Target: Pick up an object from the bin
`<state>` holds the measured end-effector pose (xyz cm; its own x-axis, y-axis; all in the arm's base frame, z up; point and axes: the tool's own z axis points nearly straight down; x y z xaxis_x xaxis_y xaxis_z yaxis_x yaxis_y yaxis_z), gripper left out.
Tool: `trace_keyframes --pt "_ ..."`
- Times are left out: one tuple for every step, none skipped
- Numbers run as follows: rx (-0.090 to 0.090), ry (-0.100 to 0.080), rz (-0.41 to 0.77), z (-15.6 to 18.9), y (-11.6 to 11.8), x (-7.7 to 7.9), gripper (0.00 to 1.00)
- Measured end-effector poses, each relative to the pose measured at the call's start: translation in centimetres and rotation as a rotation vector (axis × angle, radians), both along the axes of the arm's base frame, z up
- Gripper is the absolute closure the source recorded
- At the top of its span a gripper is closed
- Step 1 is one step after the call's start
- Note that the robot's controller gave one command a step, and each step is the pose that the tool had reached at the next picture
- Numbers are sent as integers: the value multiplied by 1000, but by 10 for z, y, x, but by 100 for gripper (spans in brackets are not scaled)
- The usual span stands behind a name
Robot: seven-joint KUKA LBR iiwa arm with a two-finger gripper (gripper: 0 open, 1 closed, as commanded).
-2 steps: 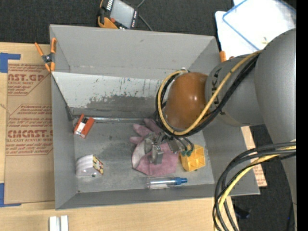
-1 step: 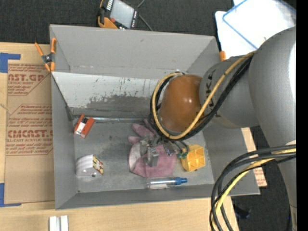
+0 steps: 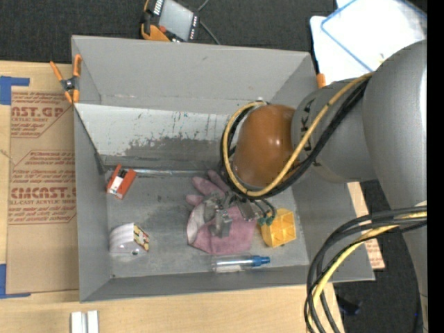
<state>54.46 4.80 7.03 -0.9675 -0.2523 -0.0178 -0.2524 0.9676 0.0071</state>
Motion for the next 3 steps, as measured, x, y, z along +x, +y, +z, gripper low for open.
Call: trace_keyframes --pt "0 0 0 0 0 0 100" --pt "0 0 0 0 0 0 100" --pt "1 0 0 0 0 0 100"
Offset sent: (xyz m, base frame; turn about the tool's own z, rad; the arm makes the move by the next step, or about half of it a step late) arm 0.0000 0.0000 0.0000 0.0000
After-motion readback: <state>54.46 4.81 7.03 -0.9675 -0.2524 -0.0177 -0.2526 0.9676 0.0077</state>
